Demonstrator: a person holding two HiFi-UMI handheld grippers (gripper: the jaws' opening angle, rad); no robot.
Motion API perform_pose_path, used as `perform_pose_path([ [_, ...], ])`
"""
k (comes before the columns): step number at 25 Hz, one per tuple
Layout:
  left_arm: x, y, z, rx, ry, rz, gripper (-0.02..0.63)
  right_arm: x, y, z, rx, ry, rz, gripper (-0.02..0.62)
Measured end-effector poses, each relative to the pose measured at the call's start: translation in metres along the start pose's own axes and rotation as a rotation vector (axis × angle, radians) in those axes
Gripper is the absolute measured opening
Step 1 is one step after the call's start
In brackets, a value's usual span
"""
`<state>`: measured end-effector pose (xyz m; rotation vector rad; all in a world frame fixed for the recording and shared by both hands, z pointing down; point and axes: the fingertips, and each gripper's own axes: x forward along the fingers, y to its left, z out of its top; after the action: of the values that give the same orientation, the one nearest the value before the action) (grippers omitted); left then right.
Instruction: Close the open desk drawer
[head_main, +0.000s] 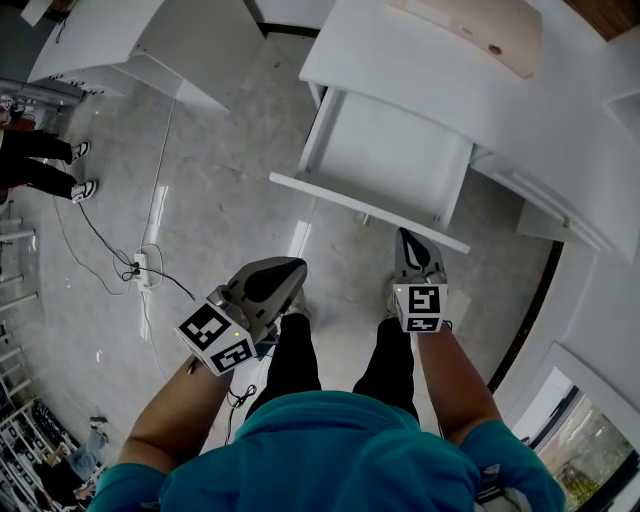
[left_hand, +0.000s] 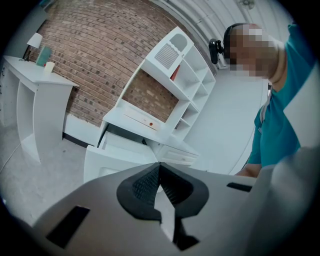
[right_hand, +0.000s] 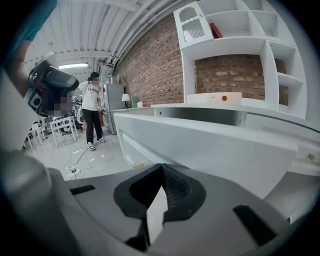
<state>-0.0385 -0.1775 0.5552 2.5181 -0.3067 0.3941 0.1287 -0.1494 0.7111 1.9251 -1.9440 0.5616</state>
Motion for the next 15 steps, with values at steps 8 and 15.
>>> perform_pose_path([
  [8, 0.011, 0.009, 0.013, -0.006, -0.009, 0.000, 0.007, 0.015, -0.016, 0.010, -0.011, -0.006, -0.005, 0.021],
  [15, 0.021, 0.022, 0.028, -0.007, -0.013, 0.005, 0.006, 0.029, -0.031, 0.020, -0.031, -0.011, -0.012, 0.021],
])
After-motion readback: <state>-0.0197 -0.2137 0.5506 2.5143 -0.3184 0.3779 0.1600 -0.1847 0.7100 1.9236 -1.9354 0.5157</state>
